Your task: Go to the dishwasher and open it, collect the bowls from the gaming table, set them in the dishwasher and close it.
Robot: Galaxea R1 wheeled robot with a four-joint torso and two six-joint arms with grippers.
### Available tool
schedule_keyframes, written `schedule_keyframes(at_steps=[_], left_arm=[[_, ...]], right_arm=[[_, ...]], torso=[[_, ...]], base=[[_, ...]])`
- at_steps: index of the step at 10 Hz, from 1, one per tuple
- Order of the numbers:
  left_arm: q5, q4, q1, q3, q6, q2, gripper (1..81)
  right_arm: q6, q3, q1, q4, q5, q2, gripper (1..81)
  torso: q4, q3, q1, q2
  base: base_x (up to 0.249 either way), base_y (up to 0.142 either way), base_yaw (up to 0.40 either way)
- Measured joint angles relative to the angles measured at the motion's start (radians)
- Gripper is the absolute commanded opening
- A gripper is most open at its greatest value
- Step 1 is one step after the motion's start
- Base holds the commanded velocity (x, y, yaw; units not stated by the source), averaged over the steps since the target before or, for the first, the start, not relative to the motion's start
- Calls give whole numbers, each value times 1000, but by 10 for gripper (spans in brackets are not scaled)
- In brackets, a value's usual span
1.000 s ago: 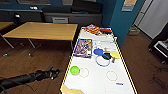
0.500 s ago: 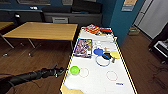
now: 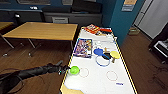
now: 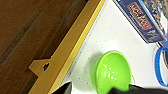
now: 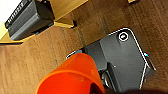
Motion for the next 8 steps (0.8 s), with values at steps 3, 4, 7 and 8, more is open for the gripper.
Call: schedule_keyframes(at_steps=[3,4,7,8], left_arm=[[43,-10,-21,-2,-11,9,811],[58,-14,-23,-16,-16,19,811],[163,-18,-42,-97,-57,66,811],[169,-18,-42,-116,-64,81,811]], right_arm=[[0,-5,8,0,-1,19,10],[0,-7,8,0,-3,19,10],[0,-11,11,0,-8,19,10],[0,-11,12,0,-9,19,10]], torso=[[0,0,0,0],[0,0,0,0],[0,0,0,0],[0,0,0,0]], base=[[0,0,0],[0,0,0],[0,0,0],[0,0,0]])
